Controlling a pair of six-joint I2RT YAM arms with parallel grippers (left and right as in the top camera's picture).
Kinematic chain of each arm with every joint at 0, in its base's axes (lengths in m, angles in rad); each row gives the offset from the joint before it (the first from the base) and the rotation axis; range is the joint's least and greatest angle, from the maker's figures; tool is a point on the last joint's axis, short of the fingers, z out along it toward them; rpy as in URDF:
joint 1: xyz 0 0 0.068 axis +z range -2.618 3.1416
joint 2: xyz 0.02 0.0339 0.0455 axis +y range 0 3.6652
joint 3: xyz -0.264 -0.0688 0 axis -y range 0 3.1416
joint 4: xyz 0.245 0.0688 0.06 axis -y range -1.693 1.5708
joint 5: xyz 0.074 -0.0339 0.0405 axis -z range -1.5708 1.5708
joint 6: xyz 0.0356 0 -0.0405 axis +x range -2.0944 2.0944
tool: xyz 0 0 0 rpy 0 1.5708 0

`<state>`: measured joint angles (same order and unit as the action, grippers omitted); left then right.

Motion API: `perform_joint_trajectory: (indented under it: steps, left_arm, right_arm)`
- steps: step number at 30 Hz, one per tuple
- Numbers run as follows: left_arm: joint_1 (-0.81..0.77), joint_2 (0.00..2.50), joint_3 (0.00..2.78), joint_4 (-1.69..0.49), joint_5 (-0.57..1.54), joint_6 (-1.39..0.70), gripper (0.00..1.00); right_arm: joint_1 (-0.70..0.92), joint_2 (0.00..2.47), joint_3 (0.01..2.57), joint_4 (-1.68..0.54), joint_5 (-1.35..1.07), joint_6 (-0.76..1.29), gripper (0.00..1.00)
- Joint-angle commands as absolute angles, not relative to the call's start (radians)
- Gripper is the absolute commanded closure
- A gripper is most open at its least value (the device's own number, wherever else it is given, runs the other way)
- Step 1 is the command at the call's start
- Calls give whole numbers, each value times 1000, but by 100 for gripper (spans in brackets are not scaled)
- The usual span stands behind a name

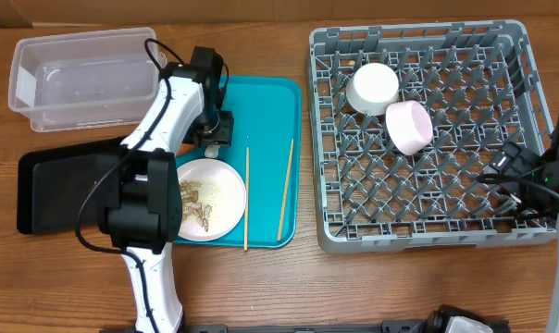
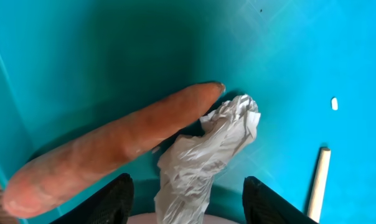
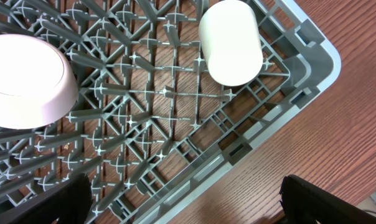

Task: Sort waste into correct bins and load items into the dishwasher
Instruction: 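Reach the left gripper to the crumpled white tissue and grasp it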

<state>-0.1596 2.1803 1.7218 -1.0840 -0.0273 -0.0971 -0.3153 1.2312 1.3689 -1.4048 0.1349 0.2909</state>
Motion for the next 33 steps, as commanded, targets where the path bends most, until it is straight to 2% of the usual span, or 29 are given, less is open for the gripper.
perform_joint_trajectory:
  steps: [1,18,24,28,33]
  left_arm:
    - [-159,2204,1734,-1083,6,-94,43]
    - [-158,2204,1697,-1084,19,-93,55]
    - [-158,2204,1697,-1083,15,-93,70]
    - [-158,2204,1697,-1083,15,-93,88]
    - [-158,2203,1710,-1090,15,-89,96]
  right_arm:
    - [-320,1219,1387,-1398,133,292,0]
    - [-320,1219,1387,-1398,134,292,0]
    - [-320,1219,1387,-1399,134,292,0]
    - [-320,1219,1387,-1399,134,292,0]
    - [-320,1219,1387,-1399,134,292,0]
